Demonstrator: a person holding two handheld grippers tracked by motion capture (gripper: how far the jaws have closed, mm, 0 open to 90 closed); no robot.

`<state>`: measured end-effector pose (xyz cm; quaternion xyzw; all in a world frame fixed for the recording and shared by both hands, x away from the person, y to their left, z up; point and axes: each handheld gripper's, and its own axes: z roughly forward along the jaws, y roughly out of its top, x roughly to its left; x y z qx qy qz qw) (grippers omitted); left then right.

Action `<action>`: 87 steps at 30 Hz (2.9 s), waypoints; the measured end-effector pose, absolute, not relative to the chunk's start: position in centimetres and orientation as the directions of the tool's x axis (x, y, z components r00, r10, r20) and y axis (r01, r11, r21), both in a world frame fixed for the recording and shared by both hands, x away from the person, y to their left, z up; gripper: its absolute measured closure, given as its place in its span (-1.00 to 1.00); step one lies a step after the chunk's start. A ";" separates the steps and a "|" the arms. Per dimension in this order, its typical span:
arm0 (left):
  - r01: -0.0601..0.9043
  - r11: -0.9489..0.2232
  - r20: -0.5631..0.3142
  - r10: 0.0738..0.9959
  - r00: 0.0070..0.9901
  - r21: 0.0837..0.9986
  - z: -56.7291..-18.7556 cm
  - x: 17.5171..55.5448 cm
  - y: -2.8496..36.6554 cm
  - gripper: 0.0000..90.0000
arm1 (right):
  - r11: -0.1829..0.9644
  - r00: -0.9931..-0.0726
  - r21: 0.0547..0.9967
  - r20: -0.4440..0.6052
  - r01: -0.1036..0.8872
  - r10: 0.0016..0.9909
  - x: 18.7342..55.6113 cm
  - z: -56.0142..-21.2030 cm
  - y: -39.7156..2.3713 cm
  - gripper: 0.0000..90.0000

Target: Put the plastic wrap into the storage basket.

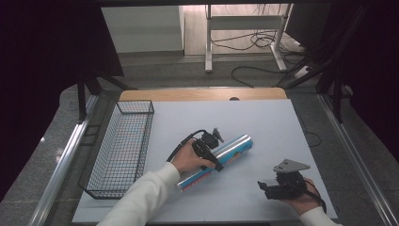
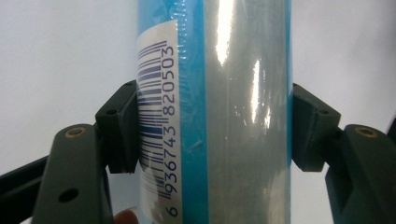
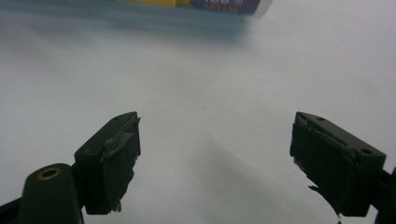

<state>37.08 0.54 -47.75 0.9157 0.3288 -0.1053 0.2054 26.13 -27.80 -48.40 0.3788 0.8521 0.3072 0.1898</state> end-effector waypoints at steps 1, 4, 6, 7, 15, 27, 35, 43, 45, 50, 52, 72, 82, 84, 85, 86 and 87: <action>0.653 -0.689 -0.337 0.562 0.756 0.315 -47.4 37.0 0.9 -0.29 | 0.524 -0.641 0.668 -0.090 0.529 0.762 26.1 -48.4 -27.8 -0.63; 0.660 -0.678 -0.344 0.566 0.749 0.322 -46.6 36.9 1.9 -0.29 | 0.524 -0.641 0.666 -0.088 0.531 0.762 26.2 -48.4 -27.8 -0.63; 0.670 -0.664 -0.346 0.575 0.741 0.330 -46.1 36.8 2.6 -0.29 | 0.525 -0.642 0.666 -0.088 0.531 0.761 26.2 -48.4 -27.7 -0.63; 0.676 -0.658 -0.346 0.581 0.737 0.333 -45.9 36.7 2.9 -0.29 | 0.526 -0.643 0.666 -0.089 0.529 0.760 26.2 -48.4 -27.7 -0.63; 0.692 -0.628 -0.321 0.613 0.721 0.355 -43.7 36.3 5.7 -0.29 | 0.528 -0.646 0.665 -0.089 0.528 0.758 26.1 -48.4 -27.6 -0.63; 0.715 -0.557 -0.301 0.657 0.691 0.423 -40.1 35.3 10.2 -0.29 | 0.533 -0.644 0.662 -0.097 0.528 0.759 26.2 -48.4 -27.4 -0.63; 0.723 -0.535 -0.279 0.683 0.674 0.437 -38.6 35.0 13.1 -0.29 | 0.527 -0.632 0.655 -0.097 0.541 0.769 26.2 -48.4 -27.4 -0.63; 0.740 -0.509 -0.260 0.717 0.647 0.439 -37.9 34.9 15.4 -0.29 | 0.524 -0.630 0.656 -0.094 0.544 0.771 26.3 -48.4 -27.5 -0.63; 0.742 -0.507 -0.257 0.720 0.644 0.439 -37.8 34.8 15.6 -0.29 | 0.524 -0.629 0.655 -0.094 0.544 0.771 26.3 -48.4 -27.4 -0.63; 0.754 -0.498 -0.241 0.741 0.627 0.429 -37.4 34.5 17.3 -0.29 | 0.522 -0.626 0.653 -0.093 0.548 0.774 26.3 -48.5 -27.4 -0.63; 0.760 -0.489 -0.242 0.748 0.618 0.428 -37.3 34.5 18.0 -0.29 | 0.522 -0.627 0.654 -0.093 0.548 0.774 26.3 -48.5 -27.4 -0.63; 0.806 -0.450 -0.186 0.818 0.545 0.384 -36.8 34.2 22.2 -0.29 | 0.527 -0.629 0.651 -0.095 0.547 0.771 26.4 -48.6 -27.4 -0.63; 0.849 -0.380 -0.184 0.865 0.467 0.367 -38.0 34.2 25.7 -0.29 | 0.530 -0.633 0.648 -0.094 0.547 0.768 26.6 -48.6 -27.2 -0.63; 0.855 -0.371 -0.185 0.871 0.456 0.363 -38.3 34.1 26.2 -0.29 | 0.532 -0.635 0.647 -0.094 0.546 0.767 26.6 -48.7 -27.2 -0.63; 0.858 -0.363 -0.186 0.874 0.448 0.363 -38.4 34.0 26.5 -0.29 | 0.532 -0.635 0.647 -0.093 0.547 0.767 26.7 -48.7 -27.2 -0.63; 0.860 -0.360 -0.186 0.876 0.444 0.362 -38.5 34.0 26.8 -0.29 | 0.532 -0.635 0.647 -0.093 0.547 0.767 26.7 -48.7 -27.2 -0.63; 0.863 -0.353 -0.187 0.879 0.438 0.361 -38.6 34.0 27.0 -0.29 | 0.532 -0.636 0.646 -0.093 0.547 0.766 26.7 -48.7 -27.1 -0.63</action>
